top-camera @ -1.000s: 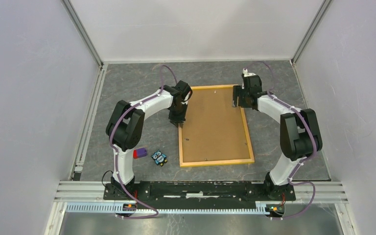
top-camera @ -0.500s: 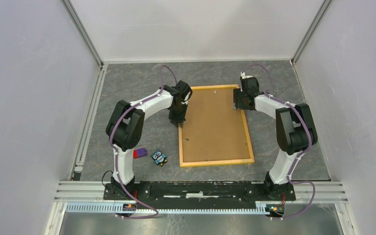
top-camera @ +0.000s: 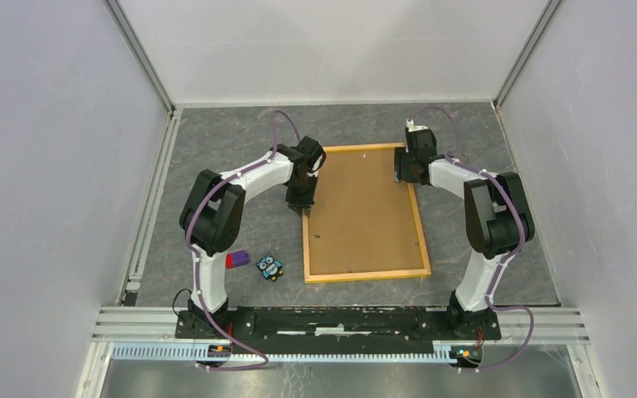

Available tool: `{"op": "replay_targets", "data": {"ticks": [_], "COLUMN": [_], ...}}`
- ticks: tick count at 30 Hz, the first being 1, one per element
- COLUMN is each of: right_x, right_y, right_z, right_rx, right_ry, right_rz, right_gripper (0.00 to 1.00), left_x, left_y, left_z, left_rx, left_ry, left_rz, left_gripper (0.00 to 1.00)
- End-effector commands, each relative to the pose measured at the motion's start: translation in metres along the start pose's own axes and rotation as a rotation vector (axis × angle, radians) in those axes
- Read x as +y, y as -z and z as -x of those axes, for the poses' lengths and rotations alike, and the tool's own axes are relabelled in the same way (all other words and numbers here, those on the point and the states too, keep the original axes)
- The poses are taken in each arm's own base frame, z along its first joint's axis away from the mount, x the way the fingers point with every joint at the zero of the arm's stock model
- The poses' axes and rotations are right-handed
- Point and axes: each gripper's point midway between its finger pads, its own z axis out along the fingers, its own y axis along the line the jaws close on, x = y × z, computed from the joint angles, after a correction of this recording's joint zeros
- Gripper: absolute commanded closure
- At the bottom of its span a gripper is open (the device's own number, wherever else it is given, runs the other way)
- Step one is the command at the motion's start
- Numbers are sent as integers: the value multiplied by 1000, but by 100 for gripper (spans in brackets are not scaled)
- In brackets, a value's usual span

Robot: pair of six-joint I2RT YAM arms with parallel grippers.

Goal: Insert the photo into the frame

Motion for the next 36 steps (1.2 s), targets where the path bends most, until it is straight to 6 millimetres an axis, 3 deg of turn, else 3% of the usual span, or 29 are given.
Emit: {"op": "replay_targets", "data": {"ticks": [1,15,23,30,36], "right_x": [-10,-24,-26,-29,-19], "right_y": [-11,-12,-15,-15,-18], "right_z": [-1,-9,-24,-29,-38], "right_rx": [2,28,74,93,126], "right_ry": [-14,-46,-60,-70,-90], "right_rz": [-67,-156,-173,-194,-149], "right_gripper": [36,43,50,58,67], "left_x": [-10,-11,-9,-9,-11], "left_y": [3,5,8,9,9], "left_z": [4,5,7,8,8], "left_rx": [-11,-14,-22,-25,-24], "left_ry": [-87,-87,-89,-86,-85], "left_rz": [-51,-59,-51,-48,-60], "left_gripper": [98,98,98,98,98]}}
